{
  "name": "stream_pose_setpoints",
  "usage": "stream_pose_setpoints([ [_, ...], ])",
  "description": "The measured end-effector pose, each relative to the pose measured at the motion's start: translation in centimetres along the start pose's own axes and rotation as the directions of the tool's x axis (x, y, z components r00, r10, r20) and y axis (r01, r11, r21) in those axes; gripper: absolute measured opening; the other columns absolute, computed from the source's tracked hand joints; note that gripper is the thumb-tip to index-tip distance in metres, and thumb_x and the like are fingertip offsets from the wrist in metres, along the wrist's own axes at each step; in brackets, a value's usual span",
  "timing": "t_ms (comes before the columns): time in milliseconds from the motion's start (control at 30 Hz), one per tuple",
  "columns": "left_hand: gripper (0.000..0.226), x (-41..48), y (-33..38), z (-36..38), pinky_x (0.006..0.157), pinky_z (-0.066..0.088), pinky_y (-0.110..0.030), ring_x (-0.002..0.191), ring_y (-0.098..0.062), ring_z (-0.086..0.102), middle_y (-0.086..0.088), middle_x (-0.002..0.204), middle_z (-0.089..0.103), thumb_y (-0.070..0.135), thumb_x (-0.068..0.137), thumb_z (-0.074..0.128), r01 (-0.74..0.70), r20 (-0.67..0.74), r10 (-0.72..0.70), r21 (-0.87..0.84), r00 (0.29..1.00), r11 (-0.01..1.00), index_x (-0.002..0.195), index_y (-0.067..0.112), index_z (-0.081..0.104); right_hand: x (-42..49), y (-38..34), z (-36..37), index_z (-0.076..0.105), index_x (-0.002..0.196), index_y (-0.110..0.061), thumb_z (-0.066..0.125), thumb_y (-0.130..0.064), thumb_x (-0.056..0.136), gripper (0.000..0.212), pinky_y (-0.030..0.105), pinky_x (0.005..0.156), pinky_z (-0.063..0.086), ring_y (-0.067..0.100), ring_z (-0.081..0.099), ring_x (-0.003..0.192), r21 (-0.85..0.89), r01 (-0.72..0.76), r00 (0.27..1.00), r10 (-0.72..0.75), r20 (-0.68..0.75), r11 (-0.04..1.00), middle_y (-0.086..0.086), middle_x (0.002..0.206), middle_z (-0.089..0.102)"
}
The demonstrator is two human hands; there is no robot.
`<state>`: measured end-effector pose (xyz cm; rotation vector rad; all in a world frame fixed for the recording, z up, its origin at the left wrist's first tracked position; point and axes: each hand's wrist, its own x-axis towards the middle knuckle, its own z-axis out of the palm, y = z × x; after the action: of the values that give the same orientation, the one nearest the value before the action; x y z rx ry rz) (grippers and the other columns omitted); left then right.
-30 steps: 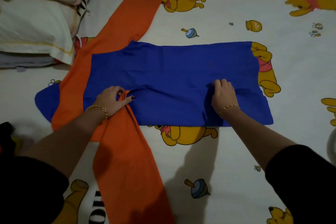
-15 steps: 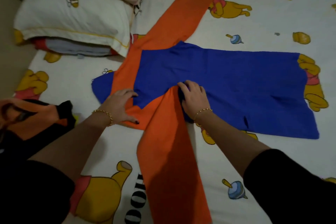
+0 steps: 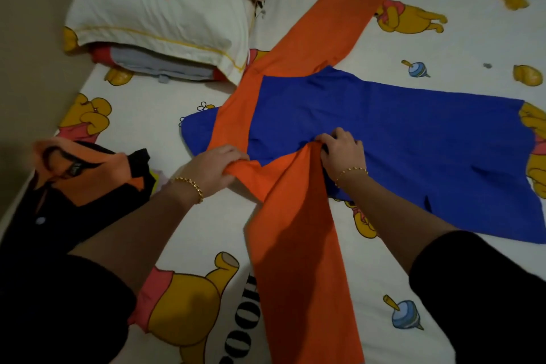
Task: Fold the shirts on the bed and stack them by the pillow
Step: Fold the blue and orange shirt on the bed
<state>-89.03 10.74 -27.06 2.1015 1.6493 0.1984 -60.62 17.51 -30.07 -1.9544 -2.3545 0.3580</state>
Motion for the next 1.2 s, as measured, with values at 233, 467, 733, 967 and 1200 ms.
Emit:
stream_pose_setpoints([
  [233, 0.032, 5.1, -0.3, -1.6, 0.088, 0.041, -0.03, 0.106, -0.034, 0.058, -0.02, 0.111, 0.066, 0.001, 0.09, 0.046, 0.405, -0.188, -0.518, -0.428, 0.835, 0.808, 0.116, 0.003, 0.064, 2.4, 0.2, -1.1, 0.066, 0.109, -0.014, 0.049, -0.013, 0.094, 0.023, 0.026, 0.063, 0.047, 0.018, 0.056, 0.067, 0.565, -0.286, 0.933, 0.359, -0.02, 0.774, 0.011, 0.081, 0.067],
  [467, 0.041, 9.0, -0.5, -0.5, 0.083, 0.041, -0.026, 0.11, -0.024, 0.054, -0.01, 0.123, 0.057, -0.005, 0.086, 0.044, 0.541, -0.035, -0.663, -0.547, 0.747, 0.638, 0.122, 0.01, 0.056, 3.5, 1.2, -0.2, 0.047, 0.095, -0.016, 0.049, -0.022, 0.092, 0.007, 0.044, 0.082, 0.053, 0.029, 0.061, 0.091, 0.738, -0.598, 0.742, 0.564, 0.363, 0.312, 0.014, 0.107, 0.063],
  [733, 0.029, 9.5, 3.9, 1.7, 0.1, 0.039, -0.041, 0.113, -0.025, 0.051, -0.006, 0.118, 0.059, 0.015, 0.089, 0.053, 0.074, -0.284, -0.077, -0.021, 0.956, 0.997, 0.117, 0.015, 0.06, 0.7, 1.8, -1.9, 0.064, 0.075, -0.012, 0.071, -0.04, 0.08, 0.029, 0.048, 0.081, 0.056, 0.032, 0.066, 0.084, 0.72, -0.594, 0.802, 0.334, 0.495, 0.36, 0.015, 0.087, 0.069],
  [967, 0.029, 12.1, 7.3, 5.4, 0.099, 0.037, -0.037, 0.111, -0.024, 0.051, -0.004, 0.118, 0.059, 0.033, 0.092, 0.053, 0.104, -0.011, -0.104, 0.131, 0.995, 0.986, 0.116, 0.019, 0.059, -1.4, 2.3, -2.9, 0.063, 0.101, -0.001, 0.064, -0.021, 0.089, 0.023, 0.029, 0.068, 0.054, 0.025, 0.06, 0.088, 0.54, -0.683, 0.679, 0.155, 0.717, 0.491, 0.014, 0.101, 0.066],
  [1200, 0.015, 13.0, 8.6, 4.1, 0.074, 0.045, -0.04, 0.092, -0.034, 0.059, -0.015, 0.098, 0.065, 0.018, 0.096, 0.047, 0.224, -0.139, -0.23, -0.056, 0.963, 0.973, 0.107, 0.01, 0.053, -2.1, 5.3, -3.7, 0.057, 0.118, -0.003, 0.049, -0.039, 0.097, 0.043, 0.04, 0.089, 0.049, 0.026, 0.063, 0.097, 0.625, -0.781, 0.619, 0.147, 0.771, 0.011, 0.013, 0.11, 0.065],
])
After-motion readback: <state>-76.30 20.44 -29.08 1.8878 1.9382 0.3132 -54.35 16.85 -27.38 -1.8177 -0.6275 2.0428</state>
